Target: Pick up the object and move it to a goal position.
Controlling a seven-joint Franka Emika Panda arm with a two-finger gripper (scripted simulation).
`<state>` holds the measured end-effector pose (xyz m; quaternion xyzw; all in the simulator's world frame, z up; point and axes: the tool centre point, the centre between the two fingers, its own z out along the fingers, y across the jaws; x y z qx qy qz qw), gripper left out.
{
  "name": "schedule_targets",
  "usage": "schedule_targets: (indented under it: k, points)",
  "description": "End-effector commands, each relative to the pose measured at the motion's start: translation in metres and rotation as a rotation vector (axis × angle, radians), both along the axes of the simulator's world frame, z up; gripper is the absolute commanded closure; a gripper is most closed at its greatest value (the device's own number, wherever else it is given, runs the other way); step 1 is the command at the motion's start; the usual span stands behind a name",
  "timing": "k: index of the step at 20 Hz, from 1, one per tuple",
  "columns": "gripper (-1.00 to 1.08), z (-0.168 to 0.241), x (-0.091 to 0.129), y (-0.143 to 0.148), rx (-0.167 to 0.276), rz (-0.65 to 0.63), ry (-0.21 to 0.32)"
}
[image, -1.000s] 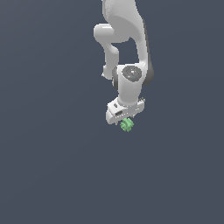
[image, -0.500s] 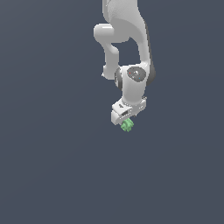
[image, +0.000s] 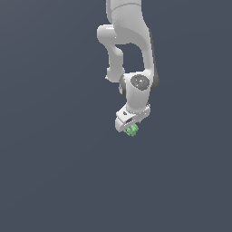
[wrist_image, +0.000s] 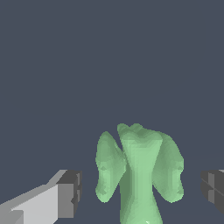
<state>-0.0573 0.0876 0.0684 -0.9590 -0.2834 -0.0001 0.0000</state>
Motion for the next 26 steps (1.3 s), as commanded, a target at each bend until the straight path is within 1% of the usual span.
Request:
schedule_targets:
  k: [1,8,9,21,26]
  points:
    - [-0.92,-0.012,-0.001,0.000,0.000,0.002,0.000]
    - [-0.92,-0.027,0.000,0.000,0.000,0.003,0.000]
    - [1.08,-0.027,0.000,0.000,0.000,0.003,0.000]
    - [1.08,-0.025,0.000,0.000,-0.001,0.002,0.000]
    - [1.08,-0.012,0.004,0.000,-0.001,0.002,0.000]
